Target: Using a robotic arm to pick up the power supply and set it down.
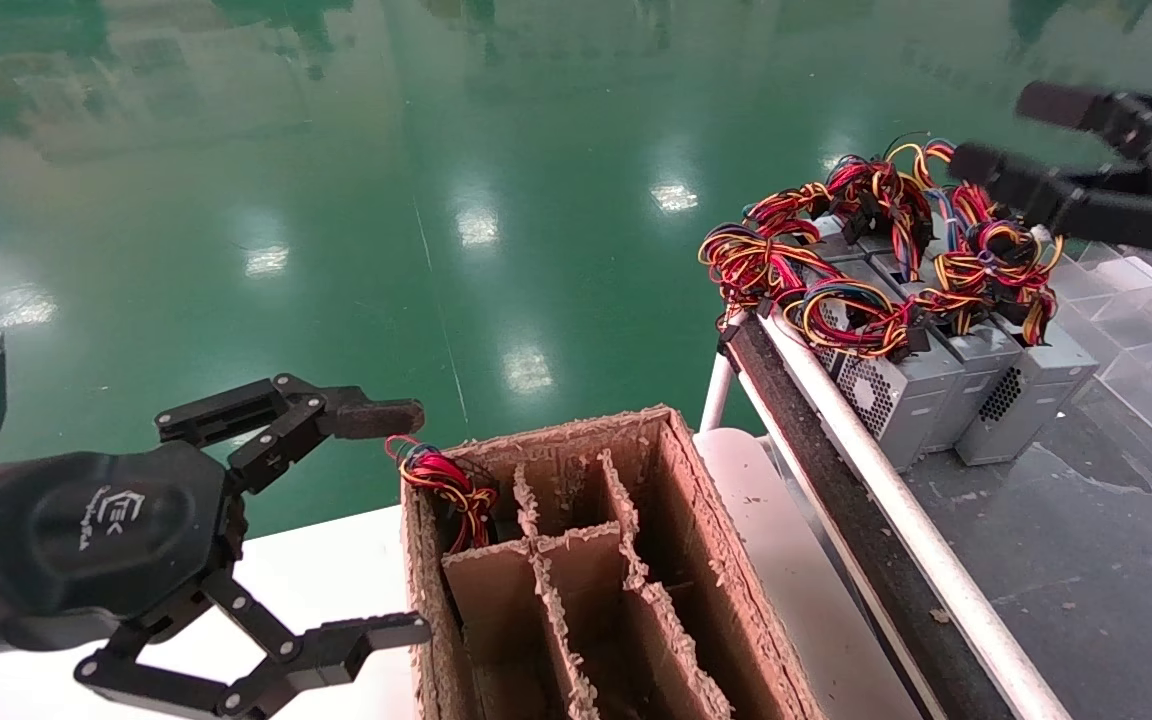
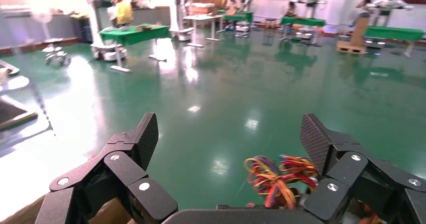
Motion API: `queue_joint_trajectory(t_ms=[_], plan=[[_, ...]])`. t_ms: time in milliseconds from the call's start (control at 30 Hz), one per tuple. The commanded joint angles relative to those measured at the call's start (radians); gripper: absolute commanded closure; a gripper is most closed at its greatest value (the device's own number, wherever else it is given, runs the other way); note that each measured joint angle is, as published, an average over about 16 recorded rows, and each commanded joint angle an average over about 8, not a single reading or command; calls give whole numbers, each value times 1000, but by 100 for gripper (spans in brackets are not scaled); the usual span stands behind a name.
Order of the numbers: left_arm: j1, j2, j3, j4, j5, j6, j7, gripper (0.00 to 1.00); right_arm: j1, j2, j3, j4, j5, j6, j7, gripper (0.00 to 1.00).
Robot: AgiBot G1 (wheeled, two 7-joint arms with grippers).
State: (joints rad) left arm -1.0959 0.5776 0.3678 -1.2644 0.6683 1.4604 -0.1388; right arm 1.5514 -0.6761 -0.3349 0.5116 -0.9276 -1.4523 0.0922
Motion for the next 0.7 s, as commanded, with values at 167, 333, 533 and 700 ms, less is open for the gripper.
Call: queue_joint_trajectory(t_ms=[167,333,533,700], plan=[[0,0,0,0,0,0,0,0,-78,11,9,126,32,-7,16,0],[0,0,0,0,0,0,0,0,-143,19,17,232,59,-13,29,0],[0,0,0,0,0,0,0,0,-221,30,26,359,91,-20,44,0],[0,0,0,0,0,0,0,0,-286,39,33,464,118,-26,57,0]])
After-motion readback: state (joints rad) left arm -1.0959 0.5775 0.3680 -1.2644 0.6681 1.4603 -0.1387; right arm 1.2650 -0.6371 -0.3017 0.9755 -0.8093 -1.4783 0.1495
